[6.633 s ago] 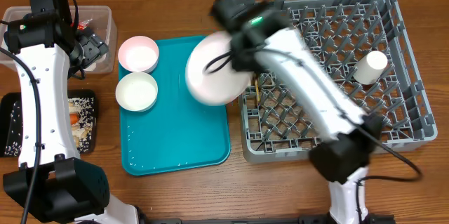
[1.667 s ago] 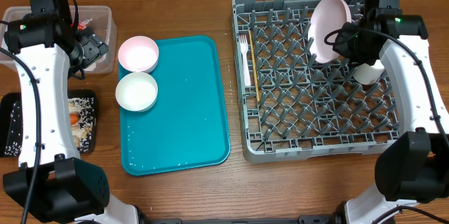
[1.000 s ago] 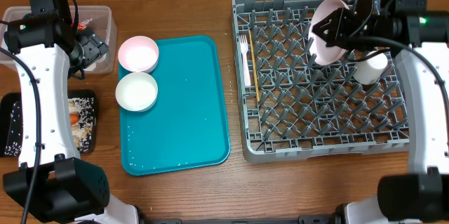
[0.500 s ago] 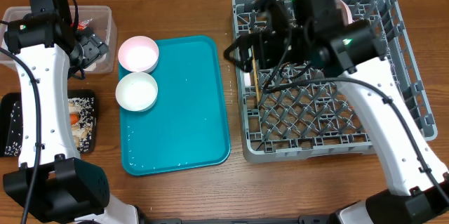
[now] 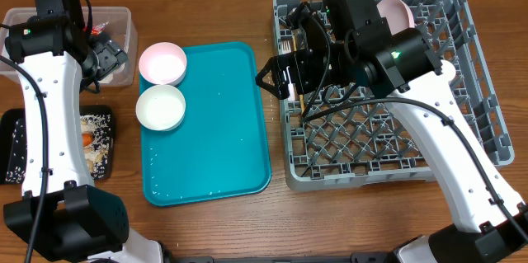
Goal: Sort waste into correct bins and load items into the dishwasher rack
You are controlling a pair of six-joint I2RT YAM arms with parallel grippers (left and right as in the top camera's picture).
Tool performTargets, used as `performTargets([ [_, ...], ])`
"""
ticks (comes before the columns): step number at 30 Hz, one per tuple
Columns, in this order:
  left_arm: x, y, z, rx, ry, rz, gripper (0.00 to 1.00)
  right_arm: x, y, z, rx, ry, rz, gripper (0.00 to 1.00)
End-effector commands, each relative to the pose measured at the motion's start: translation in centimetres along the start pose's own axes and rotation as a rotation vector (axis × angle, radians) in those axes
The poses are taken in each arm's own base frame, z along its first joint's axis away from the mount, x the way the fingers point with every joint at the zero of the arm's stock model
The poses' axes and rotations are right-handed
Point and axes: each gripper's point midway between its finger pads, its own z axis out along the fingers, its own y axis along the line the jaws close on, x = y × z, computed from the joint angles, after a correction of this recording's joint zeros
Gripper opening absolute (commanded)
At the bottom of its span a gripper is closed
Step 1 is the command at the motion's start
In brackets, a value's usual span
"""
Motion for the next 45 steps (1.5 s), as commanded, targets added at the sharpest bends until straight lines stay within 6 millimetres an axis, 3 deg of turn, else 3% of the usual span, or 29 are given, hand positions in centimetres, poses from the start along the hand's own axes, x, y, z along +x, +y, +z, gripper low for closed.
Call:
performTargets([
  [1, -0.3, -0.1, -0.2, 0.008, -0.007, -0.019, 1.00, 0.1, -0.1, 0.0, 0.004, 0.000, -0.003, 1.00],
  [7, -3.3, -1.9, -0.5, 0.083, -0.131, -0.051, 1.00, 0.1, -0.1, 0.0, 0.004, 0.000, -0.003, 1.00],
  [15, -3.5, -2.0, -0.6, 0.091, -0.135, -0.057, 1.00, 0.1, -0.1, 0.0, 0.004, 0.000, -0.003, 1.00],
  [18, -3.4, -3.3, -0.7, 0.161, -0.119, -0.107, 1.00, 0.1, -0.1, 0.0, 0.004, 0.000, -0.003, 1.00],
  [20, -2.3, -4.3, -0.8, 0.221, -0.059, -0.098, 1.00, 0.1, -0.1, 0.0, 0.004, 0.000, -0.003, 1.00],
  [24, 3.1, -4.8, -1.1, 0.283, 0.192, -0.046, 1.00, 0.1, -0.1, 0.0, 0.004, 0.000, -0.003, 1.00],
  [25, 5.0, -5.1, -1.4, 0.306, 0.265, 0.038, 1.00, 0.1, -0.1, 0.0, 0.004, 0.000, -0.003, 1.00],
  [28, 7.3, -5.7, -1.3, 0.315, 0.322, 0.252, 1.00, 0.1, -0.1, 0.0, 0.004, 0.000, -0.003, 1.00],
  [31, 8.8, -6.5, -0.6, 0.302, 0.334, 0.438, 1.00, 0.1, -0.1, 0.0, 0.004, 0.000, -0.003, 1.00],
  [38, 9.8, -8.9, 2.3, 0.251, 0.328, 0.533, 1.00, 0.1, -0.1, 0.0, 0.004, 0.000, -0.003, 1.00],
  [45, 12.0, -9.1, 6.9, 0.214, 0.453, 0.682, 1.00, 0.1, -0.1, 0.0, 0.004, 0.000, -0.003, 1.00],
])
